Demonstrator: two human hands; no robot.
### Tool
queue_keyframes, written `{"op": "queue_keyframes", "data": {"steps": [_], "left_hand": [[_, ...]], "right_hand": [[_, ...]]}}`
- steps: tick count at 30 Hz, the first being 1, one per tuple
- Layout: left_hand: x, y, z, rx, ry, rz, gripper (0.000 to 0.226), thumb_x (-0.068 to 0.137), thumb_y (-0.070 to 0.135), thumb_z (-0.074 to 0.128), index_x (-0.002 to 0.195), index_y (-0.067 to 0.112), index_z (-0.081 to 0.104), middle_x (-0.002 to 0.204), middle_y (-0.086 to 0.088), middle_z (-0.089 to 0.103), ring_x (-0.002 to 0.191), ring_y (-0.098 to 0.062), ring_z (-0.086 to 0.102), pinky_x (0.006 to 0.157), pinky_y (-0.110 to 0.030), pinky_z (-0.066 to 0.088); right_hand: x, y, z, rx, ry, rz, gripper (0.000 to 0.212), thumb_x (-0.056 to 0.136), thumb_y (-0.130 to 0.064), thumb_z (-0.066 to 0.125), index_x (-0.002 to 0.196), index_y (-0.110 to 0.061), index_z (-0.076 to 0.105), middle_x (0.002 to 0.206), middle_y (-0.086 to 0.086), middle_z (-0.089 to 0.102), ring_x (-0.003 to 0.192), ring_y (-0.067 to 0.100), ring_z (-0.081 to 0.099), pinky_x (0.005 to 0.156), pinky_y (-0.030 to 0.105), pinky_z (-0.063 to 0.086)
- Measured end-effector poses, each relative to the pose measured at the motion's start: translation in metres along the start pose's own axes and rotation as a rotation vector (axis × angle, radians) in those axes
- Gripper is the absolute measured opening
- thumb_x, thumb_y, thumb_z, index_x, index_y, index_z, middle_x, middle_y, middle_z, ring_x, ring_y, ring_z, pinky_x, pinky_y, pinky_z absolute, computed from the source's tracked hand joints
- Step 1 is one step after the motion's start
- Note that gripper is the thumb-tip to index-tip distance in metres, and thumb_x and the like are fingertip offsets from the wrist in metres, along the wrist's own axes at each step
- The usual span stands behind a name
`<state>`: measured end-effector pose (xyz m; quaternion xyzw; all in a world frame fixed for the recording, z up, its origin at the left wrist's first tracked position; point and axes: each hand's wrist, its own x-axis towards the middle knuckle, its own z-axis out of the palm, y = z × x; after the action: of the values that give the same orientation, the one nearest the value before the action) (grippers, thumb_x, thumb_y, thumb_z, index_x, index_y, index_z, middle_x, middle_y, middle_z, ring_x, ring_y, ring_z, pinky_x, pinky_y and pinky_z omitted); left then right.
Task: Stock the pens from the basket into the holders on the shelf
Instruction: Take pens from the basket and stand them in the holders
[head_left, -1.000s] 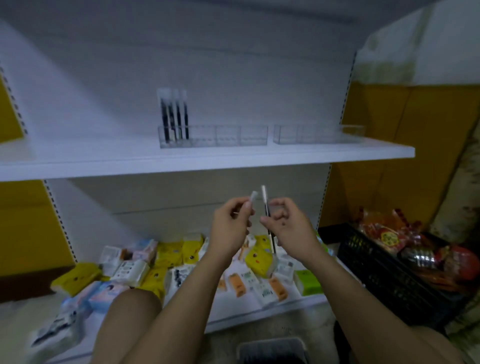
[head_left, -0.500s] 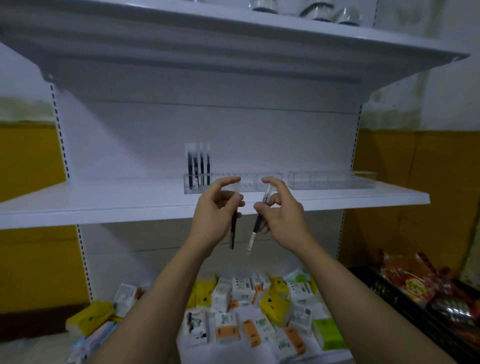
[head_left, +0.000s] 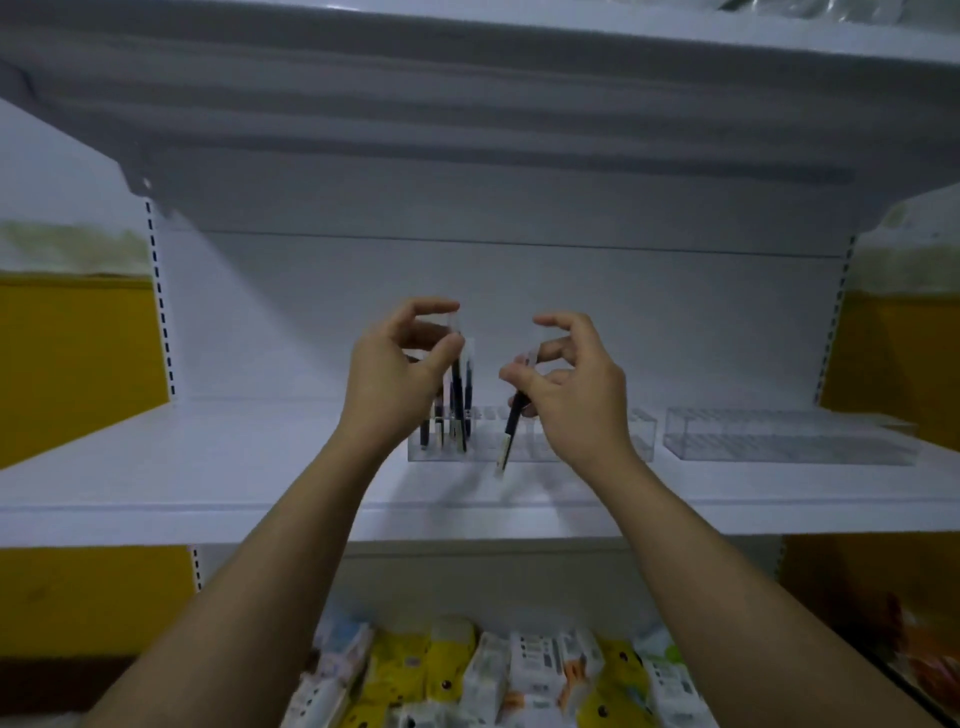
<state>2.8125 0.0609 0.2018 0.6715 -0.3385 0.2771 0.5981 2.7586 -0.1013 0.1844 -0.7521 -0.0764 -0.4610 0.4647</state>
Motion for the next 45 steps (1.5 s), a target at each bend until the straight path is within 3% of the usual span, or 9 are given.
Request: {"op": "queue_keyframes", "data": {"steps": [8,18,25,28,30,32,36,41,45], "left_hand": [[0.053,-0.032,0.009,0.215,0.031,0.081,0.023,0.088,0.023,0.068,0.108,0.033,0.061,0.090,0.016,0.063,0.078,0.019,0.056,0.062,0.005,0.038],[0.075,-0.073,0.025,0.275,0.002,0.130,0.024,0.087,0.021,0.069,0.109,0.027,0.064,0.086,0.014,0.066,0.080,0.014,0.059,0.071,0.002,0.039],[0.080,-0.072,0.023,0.334,-0.021,0.123,0.022,0.087,0.025,0.069,0.108,0.030,0.064,0.085,0.017,0.065,0.079,0.014,0.058,0.070,0.007,0.034],[0.083,-0.069,0.021,0.374,-0.032,0.090,0.019,0.088,0.031,0.068,0.106,0.034,0.063,0.085,0.021,0.064,0.081,0.010,0.060,0.078,-0.003,0.038],[0.084,-0.070,0.021,0.403,-0.081,0.065,0.015,0.087,0.033,0.068,0.102,0.035,0.062,0.083,0.020,0.065,0.079,0.004,0.063,0.090,-0.030,0.049],[0.081,-0.072,0.022,0.456,-0.149,0.051,0.013,0.088,0.034,0.066,0.101,0.033,0.063,0.085,0.018,0.067,0.078,-0.001,0.065,0.093,-0.045,0.049],[0.074,-0.084,0.024,0.584,-0.163,0.026,0.013,0.088,0.032,0.065,0.100,0.029,0.064,0.108,0.008,0.064,0.110,-0.016,0.055,0.101,-0.047,0.041],[0.068,-0.089,0.025,0.607,-0.153,0.026,0.018,0.087,0.030,0.066,0.104,0.026,0.065,0.116,0.004,0.062,0.115,-0.019,0.051,0.103,-0.043,0.037],[0.063,-0.084,0.020,0.727,-0.192,0.081,0.034,0.088,0.031,0.065,0.122,0.030,0.061,0.128,0.006,0.058,0.121,-0.018,0.048,0.106,-0.039,0.031]], "right_hand": [[0.063,0.026,0.043,-0.041,0.070,-0.061,0.045,0.080,-0.025,0.078,0.108,-0.041,0.046,0.086,-0.013,0.061,0.062,0.016,0.067,0.063,0.044,0.059],[0.083,0.072,0.075,-0.067,0.045,-0.061,0.044,0.081,-0.029,0.076,0.115,-0.041,0.049,0.088,-0.015,0.059,0.059,0.012,0.063,0.056,0.022,0.051],[0.069,0.092,0.079,-0.177,-0.096,-0.022,0.049,0.078,-0.025,0.078,0.119,-0.039,0.054,0.093,-0.019,0.058,0.070,0.001,0.061,0.064,0.021,0.052],[0.058,0.095,0.075,-0.402,-0.261,-0.042,0.070,0.085,-0.024,0.072,0.139,-0.048,0.035,0.101,-0.014,0.056,0.084,0.005,0.057,0.075,0.025,0.051],[0.053,0.094,0.071,-0.477,-0.346,-0.027,0.082,0.089,-0.020,0.067,0.143,-0.055,0.016,0.100,-0.010,0.059,0.085,0.009,0.058,0.077,0.028,0.052],[0.052,0.089,0.067,-0.528,-0.402,-0.018,0.088,0.090,-0.016,0.064,0.142,-0.057,0.005,0.098,-0.005,0.063,0.082,0.014,0.061,0.077,0.035,0.056],[0.053,0.082,0.064,-0.538,-0.468,0.020,0.090,0.089,-0.011,0.060,0.145,-0.053,0.003,0.084,0.001,0.067,0.076,0.019,0.063,0.078,0.041,0.056],[0.052,0.080,0.061,-0.541,-0.488,0.041,0.094,0.088,-0.009,0.061,0.147,-0.050,0.000,0.081,0.001,0.067,0.074,0.018,0.064,0.077,0.041,0.057],[0.047,0.076,0.061,-0.520,-0.473,0.068,0.102,0.088,-0.021,0.067,0.147,-0.048,-0.012,0.108,0.002,0.065,0.090,0.019,0.063,0.082,0.038,0.056]]}}
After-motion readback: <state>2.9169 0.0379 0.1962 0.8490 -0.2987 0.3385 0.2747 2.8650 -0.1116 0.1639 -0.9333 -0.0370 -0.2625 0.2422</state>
